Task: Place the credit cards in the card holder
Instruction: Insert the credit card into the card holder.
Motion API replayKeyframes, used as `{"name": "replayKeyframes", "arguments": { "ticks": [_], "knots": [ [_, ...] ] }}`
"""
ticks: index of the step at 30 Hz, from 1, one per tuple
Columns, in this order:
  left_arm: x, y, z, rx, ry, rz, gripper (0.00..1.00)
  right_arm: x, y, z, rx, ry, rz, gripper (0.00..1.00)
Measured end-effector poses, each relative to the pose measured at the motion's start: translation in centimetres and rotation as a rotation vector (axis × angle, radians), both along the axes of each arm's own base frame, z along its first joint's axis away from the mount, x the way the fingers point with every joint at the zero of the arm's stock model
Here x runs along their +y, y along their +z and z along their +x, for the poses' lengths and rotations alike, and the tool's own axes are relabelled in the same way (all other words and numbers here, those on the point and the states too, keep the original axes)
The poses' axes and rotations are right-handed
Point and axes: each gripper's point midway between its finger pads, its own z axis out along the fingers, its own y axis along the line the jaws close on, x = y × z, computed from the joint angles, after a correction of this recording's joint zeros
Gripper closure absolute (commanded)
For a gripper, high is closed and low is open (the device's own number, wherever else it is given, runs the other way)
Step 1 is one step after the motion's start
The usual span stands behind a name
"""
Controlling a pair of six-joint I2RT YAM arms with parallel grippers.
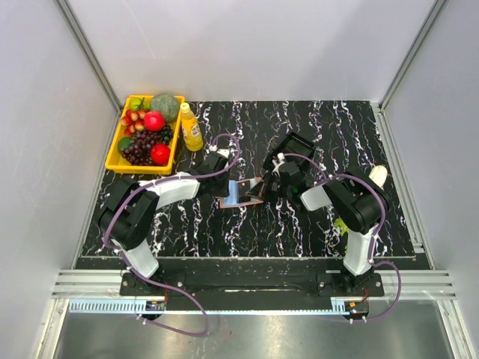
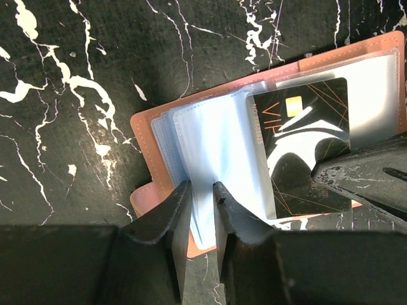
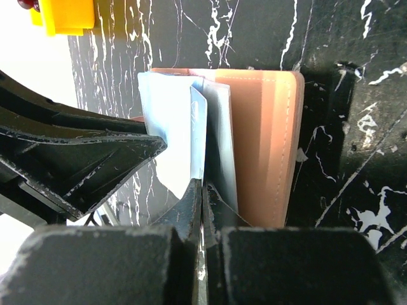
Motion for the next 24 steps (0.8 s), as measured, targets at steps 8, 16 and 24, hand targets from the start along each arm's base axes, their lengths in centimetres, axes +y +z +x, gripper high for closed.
{"name": "replayKeyframes", "arguments": {
  "ticks": [8, 16, 24],
  "knots": [
    [0.19, -0.17, -0.04, 0.019, 0.019, 0.009, 1.00, 0.39, 0.10, 0.20, -0.004, 0.013, -0.035, 1.00],
    [0.15, -0.17, -0.04, 0.028, 0.025, 0.010, 0.91, 0.51, -0.01, 0.39, 0.003, 0.019, -0.074, 0.98],
    [0.18, -0.18, -0.03, 0.035, 0.029, 0.014, 0.88, 0.77, 0.11, 0.24, -0.006, 0.035, -0.098, 0.96]
  ]
}}
